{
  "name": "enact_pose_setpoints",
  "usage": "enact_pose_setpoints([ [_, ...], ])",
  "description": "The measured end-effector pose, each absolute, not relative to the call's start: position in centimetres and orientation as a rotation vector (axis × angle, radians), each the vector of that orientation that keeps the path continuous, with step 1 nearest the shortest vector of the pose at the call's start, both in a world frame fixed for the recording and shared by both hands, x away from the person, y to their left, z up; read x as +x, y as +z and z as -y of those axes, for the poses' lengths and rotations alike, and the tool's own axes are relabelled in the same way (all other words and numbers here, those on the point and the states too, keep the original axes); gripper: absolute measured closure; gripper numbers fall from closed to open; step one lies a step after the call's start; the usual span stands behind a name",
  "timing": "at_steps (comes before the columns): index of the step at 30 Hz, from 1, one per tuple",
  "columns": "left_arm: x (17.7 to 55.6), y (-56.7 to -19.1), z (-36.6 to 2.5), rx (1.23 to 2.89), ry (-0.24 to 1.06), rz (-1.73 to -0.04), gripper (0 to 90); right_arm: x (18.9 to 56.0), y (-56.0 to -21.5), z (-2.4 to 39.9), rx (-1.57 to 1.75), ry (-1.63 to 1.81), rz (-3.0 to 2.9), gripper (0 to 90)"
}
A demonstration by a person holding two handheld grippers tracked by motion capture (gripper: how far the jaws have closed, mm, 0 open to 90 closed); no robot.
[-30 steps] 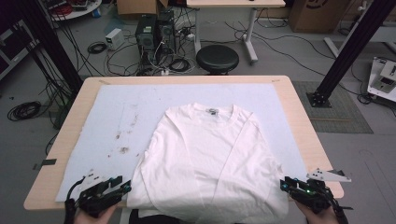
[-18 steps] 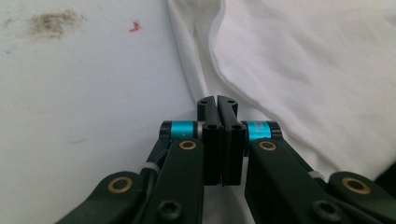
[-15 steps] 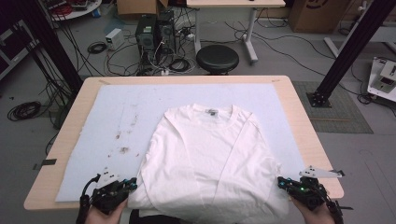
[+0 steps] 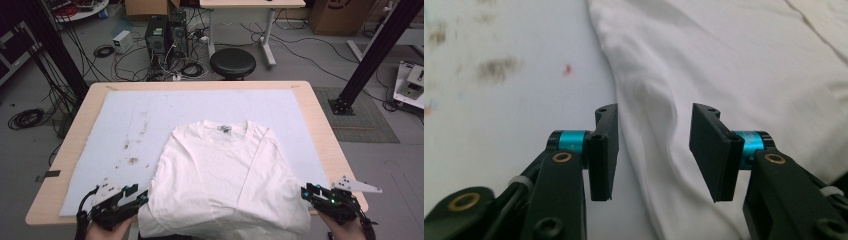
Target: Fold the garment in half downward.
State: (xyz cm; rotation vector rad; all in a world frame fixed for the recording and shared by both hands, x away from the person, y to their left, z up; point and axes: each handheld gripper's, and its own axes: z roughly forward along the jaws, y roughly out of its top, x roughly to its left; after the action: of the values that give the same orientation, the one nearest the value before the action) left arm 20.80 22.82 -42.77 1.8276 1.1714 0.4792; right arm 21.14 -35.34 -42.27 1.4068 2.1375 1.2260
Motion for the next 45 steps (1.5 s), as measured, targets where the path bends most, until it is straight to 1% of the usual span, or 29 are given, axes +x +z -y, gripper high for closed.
enact_pose_setpoints([
  [2, 22.8, -42.9, -21.9, 1.854, 0.469, -1.17, 51.8, 22.7, -42.1, 34.8, 1.442, 1.224, -2.11, 56.7],
  [3, 23.6, -43.1, -21.4, 1.88, 0.472, -1.169, 51.9, 23.6, -42.1, 34.4, 1.453, 1.216, -2.102, 55.3],
  [4, 24.1, -43.4, -21.1, 1.902, 0.484, -1.173, 54.0, 24.4, -42.3, 34.1, 1.467, 1.206, -2.104, 55.3],
  [5, 24.6, -43.7, -20.8, 1.944, 0.499, -1.183, 61.0, 25.0, -42.5, 33.9, 1.475, 1.197, -2.111, 57.8],
  [6, 24.8, -44.0, -20.8, 1.953, 0.504, -1.189, 74.2, 25.8, -43.0, 33.6, 1.478, 1.178, -2.143, 68.6],
  [8, 24.8, -44.3, -21.3, 1.933, 0.481, -1.207, 83.3, 26.6, -43.7, 33.1, 1.443, 1.138, -2.204, 87.0],
  [9, 24.5, -44.3, -21.7, 1.916, 0.475, -1.219, 84.2, 26.7, -43.9, 33.0, 1.437, 1.11, -2.21, 90.0],
  [13, 23.7, -44.3, -23.4, 1.87, 0.409, -1.25, 85.5, 26.6, -44.0, 33.8, 1.446, 1.083, -2.186, 90.0],
  [17, 22.9, -44.5, -23.9, 1.83, 0.394, -1.25, 85.4, 26.3, -43.8, 35.3, 1.489, 1.118, -2.144, 90.0],
  [18, 22.8, -44.4, -23.9, 1.805, 0.397, -1.249, 84.6, 26.2, -43.8, 35.5, 1.488, 1.145, -2.145, 81.3],
  [19, 22.9, -44.2, -23.9, 1.789, 0.413, -1.243, 80.2, 26.2, -43.7, 35.5, 1.48, 1.173, -2.146, 68.6],
  [20, 23.0, -44.1, -23.9, 1.783, 0.426, -1.238, 68.2, 26.1, -43.6, 35.4, 1.486, 1.181, -2.15, 61.2],
  [21, 23.3, -44.1, -23.8, 1.791, 0.417, -1.231, 59.0, 26.2, -43.6, 35.1, 1.483, 1.185, -2.166, 57.6],
  [22, 23.6, -44.1, -23.7, 1.8, 0.413, -1.225, 56.6, 26.3, -43.7, 34.7, 1.478, 1.178, -2.189, 56.4],
  [23, 23.8, -44.1, -23.5, 1.812, 0.415, -1.231, 54.3, 26.4, -43.9, 34.3, 1.472, 1.161, -2.215, 57.8],
  [24, 23.9, -44.3, -23.4, 1.834, 0.408, -1.235, 55.9, 26.5, -44.1, 33.9, 1.456, 1.141, -2.25, 68.0],
  [25, 23.9, -44.5, -23.2, 1.869, 0.39, -1.227, 66.7, 26.4, -44.4, 33.6, 1.433, 1.115, -2.283, 78.2],
  [26, 23.7, -44.6, -23.2, 1.889, 0.402, -1.229, 79.2, 26.3, -44.4, 33.3, 1.4, 1.087, -2.292, 84.0],
  [28, 23.1, -44.7, -23.4, 1.879, 0.388, -1.236, 85.5, 26.1, -44.2, 33.4, 1.389, 1.071, -2.297, 86.3],
  [30, 22.5, -44.5, -23.7, 1.885, 0.374, -1.232, 86.4, 25.9, -43.9, 33.7, 1.392, 1.08, -2.294, 86.7],
  [34, 21.4, -44.4, -23.9, 1.891, 0.369, -1.211, 85.7, 25.4, -43.7, 33.9, 1.385, 1.102, -2.308, 86.2],
  [35, 21.5, -44.2, -23.8, 1.907, 0.389, -1.199, 81.0, 25.4, -43.6, 33.8, 1.383, 1.106, -2.311, 84.4],
  [36, 21.8, -44.0, -23.6, 1.898, 0.415, -1.209, 69.3, 25.4, -43.5, 33.7, 1.367, 1.114, -2.297, 80.5],
  [37, 22.2, -43.6, -23.4, 1.893, 0.426, -1.206, 61.4, 25.6, -43.3, 33.6, 1.374, 1.123, -2.282, 77.0],
  [38, 22.7, -43.3, -23.2, 1.886, 0.426, -1.198, 60.7, 25.9, -43.1, 33.6, 1.366, 1.129, -2.265, 73.2],
  [41, 24.6, -42.4, -22.5, 1.834, 0.428, -1.2, 54.7, 26.7, -42.4, 33.3, 1.373, 1.171, -2.211, 69.5],
  [43, 26.2, -42.2, -22.0, 1.814, 0.412, -1.204, 54.6, 27.5, -42.2, 33.1, 1.39, 1.181, -2.179, 66.3],
  [45, 28.1, -42.3, -21.4, 1.843, 0.414, -1.209, 55.0, 28.4, -42.2, 32.8, 1.4, 1.174, -2.173, 64.5],
])
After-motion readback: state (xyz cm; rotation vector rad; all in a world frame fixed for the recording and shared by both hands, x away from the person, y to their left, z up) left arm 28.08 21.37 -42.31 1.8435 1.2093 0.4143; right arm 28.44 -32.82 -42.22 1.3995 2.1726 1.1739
